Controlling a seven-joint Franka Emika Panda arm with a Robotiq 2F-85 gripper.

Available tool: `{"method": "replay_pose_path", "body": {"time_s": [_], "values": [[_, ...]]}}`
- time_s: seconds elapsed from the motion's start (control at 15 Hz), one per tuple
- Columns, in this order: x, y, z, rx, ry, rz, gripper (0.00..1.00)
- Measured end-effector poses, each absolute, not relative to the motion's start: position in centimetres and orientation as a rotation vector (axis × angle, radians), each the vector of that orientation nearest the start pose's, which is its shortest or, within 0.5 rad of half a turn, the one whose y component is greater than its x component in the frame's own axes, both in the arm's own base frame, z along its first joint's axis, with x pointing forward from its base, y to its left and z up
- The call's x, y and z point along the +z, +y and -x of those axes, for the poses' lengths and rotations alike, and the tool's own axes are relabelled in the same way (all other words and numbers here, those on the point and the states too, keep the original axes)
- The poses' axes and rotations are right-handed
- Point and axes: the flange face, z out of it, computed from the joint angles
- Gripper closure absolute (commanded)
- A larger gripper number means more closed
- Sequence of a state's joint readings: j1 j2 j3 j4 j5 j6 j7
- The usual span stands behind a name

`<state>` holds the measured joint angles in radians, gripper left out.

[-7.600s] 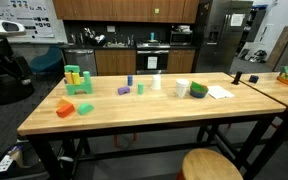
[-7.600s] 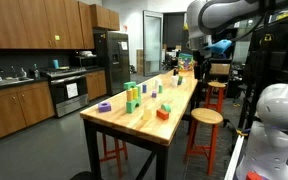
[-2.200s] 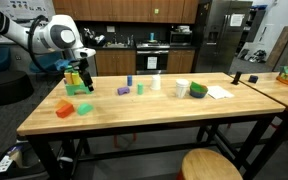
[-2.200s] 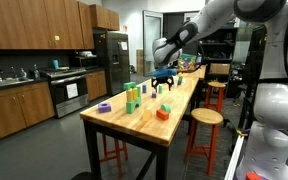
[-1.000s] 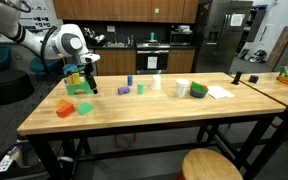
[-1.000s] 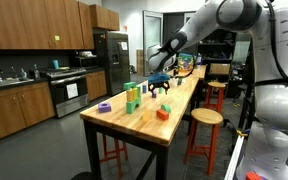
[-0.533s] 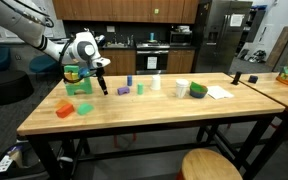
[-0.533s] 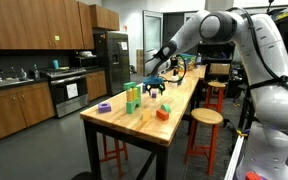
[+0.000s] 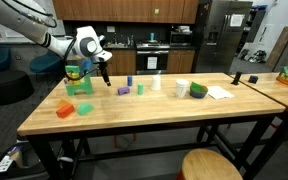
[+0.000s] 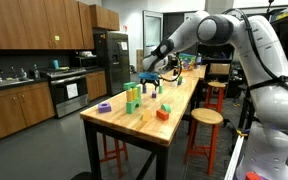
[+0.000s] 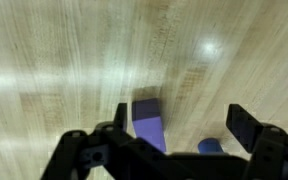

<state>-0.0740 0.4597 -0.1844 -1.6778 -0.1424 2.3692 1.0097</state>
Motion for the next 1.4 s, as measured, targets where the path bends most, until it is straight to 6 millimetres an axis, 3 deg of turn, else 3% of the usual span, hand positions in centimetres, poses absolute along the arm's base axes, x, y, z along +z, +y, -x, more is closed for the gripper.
{"method": "replay_pose_path", "body": {"time_s": [0.27,0.67,0.8,1.07,1.4], "values": [[35.9,-17.0,-67.7,-0.458,1.627,2.768,0.0],[34.5,-20.8,-67.1,-0.408,1.598,2.827,0.0],[34.2,-21.5,-66.7,-0.314,1.603,2.804,0.0],[35.0,-21.5,-66.4,-0.131,1.625,2.74,0.0],[36.4,-21.4,-67.2,-0.142,1.619,2.734,0.0]]}}
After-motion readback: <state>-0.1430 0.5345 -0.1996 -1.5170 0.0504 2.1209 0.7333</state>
